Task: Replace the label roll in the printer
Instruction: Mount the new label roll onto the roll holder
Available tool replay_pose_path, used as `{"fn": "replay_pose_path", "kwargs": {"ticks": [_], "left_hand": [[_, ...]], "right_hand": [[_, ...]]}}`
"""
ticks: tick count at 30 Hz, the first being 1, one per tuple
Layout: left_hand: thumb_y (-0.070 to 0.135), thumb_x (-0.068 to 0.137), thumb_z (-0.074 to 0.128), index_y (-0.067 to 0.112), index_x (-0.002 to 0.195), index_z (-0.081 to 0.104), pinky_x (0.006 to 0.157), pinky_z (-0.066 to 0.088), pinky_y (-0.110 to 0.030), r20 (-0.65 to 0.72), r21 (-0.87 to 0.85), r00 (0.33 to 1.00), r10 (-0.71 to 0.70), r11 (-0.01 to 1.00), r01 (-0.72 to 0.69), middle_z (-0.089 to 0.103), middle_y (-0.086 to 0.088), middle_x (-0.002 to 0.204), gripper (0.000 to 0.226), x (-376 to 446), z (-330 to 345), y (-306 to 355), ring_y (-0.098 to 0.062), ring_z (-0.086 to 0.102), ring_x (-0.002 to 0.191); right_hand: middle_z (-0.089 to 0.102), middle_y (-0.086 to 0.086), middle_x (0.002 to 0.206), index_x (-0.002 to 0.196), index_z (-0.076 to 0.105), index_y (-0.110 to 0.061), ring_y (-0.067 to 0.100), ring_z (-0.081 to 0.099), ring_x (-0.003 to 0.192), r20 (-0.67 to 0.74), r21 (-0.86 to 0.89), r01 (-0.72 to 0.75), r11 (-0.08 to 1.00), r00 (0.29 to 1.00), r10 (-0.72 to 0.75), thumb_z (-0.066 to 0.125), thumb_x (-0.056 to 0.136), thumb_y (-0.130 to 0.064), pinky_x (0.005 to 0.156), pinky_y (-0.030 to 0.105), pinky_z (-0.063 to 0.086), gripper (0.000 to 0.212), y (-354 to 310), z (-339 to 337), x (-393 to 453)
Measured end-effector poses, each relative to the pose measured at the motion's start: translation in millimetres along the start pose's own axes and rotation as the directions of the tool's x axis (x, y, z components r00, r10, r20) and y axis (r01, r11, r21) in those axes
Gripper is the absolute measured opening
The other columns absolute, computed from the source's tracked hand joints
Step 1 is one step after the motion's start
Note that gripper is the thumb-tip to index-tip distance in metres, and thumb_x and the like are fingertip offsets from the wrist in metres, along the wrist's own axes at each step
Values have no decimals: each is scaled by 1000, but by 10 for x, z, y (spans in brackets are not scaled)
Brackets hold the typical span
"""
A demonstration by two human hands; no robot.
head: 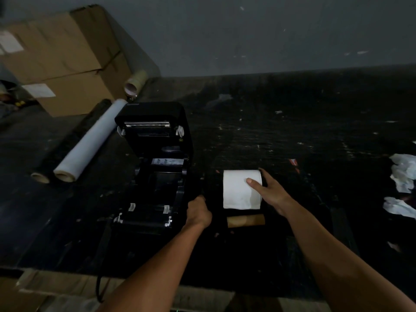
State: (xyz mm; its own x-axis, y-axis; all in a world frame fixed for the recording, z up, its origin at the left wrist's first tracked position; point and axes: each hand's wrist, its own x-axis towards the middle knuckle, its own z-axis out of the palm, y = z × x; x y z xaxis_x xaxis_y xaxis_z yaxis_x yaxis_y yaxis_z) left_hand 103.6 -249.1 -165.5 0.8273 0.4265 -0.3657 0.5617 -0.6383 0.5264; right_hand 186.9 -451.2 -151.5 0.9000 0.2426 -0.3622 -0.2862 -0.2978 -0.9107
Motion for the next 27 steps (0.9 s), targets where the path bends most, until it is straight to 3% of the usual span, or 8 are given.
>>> {"fn": "replay_pose_path", "kwargs": {"ticks": [5, 9, 12, 15, 22, 25, 27], "left_hand": [[-5, 77, 69, 1, 112, 66, 85, 58, -37, -77, -420, 997, -32, 908, -3, 70, -20, 106, 35, 93, -70, 12, -31, 69, 93], [-6, 85, 60, 6, 118, 63, 82, 52, -28, -216, -618, 972, -92, 784, -63, 68, -12, 112, 35, 156, -150, 135, -18, 63, 92], [-7, 88, 58, 1, 123, 59, 74, 50, -20, -194, -750, 975, -107, 657, -77, 64, -14, 112, 35, 198, -195, 217, -19, 58, 94], [-6, 89, 57, 1, 122, 60, 70, 49, -15, -169, -796, 979, -110, 601, -70, 63, -12, 111, 33, 273, -202, 265, -18, 58, 95], [-8, 93, 47, 3, 125, 56, 71, 46, -22, -44, -857, 993, -109, 515, 19, 59, -9, 104, 35, 430, -62, 365, -14, 56, 85], [-8, 92, 47, 4, 124, 57, 89, 50, -35, -9, -867, 995, -96, 497, 40, 60, -1, 89, 35, 491, -11, 383, -19, 58, 92], [-8, 91, 48, 3, 124, 56, 101, 46, -38, 5, -876, 996, -90, 480, 48, 60, -4, 93, 36, 528, 21, 391, -22, 57, 99]], "right_hand": [[53, -1, 134, 143, 31, -32, 21, 52, 117, -2, -7, -3, 1000, 1000, 3, 66, 80, -47, 101, 39, 43, 73, -7, 8, -20], [50, 0, 138, 144, 30, -33, 23, 50, 121, 11, -15, -26, 1000, 1000, 26, 67, 76, -53, 106, 44, 40, 80, -20, -7, -22], [51, 0, 138, 143, 30, -34, 22, 51, 120, 10, -21, -34, 999, 999, 34, 67, 76, -53, 106, 44, 41, 79, -29, -5, -40], [51, 1, 137, 144, 29, -33, 22, 52, 119, 10, -11, -37, 999, 999, 37, 66, 78, -51, 105, 43, 41, 78, -30, 2, -47], [53, 1, 134, 142, 30, -37, 22, 54, 116, 14, 20, -47, 999, 999, 46, 68, 74, -53, 102, 45, 44, 79, -25, 8, -57], [51, 0, 135, 143, 29, -36, 22, 52, 118, 1, 6, -40, 999, 999, 40, 65, 79, -49, 103, 42, 43, 75, -23, 12, -50], [49, 0, 138, 145, 26, -36, 22, 50, 121, 4, -3, -54, 999, 999, 54, 66, 77, -52, 104, 42, 42, 80, -20, 5, -39]]}}
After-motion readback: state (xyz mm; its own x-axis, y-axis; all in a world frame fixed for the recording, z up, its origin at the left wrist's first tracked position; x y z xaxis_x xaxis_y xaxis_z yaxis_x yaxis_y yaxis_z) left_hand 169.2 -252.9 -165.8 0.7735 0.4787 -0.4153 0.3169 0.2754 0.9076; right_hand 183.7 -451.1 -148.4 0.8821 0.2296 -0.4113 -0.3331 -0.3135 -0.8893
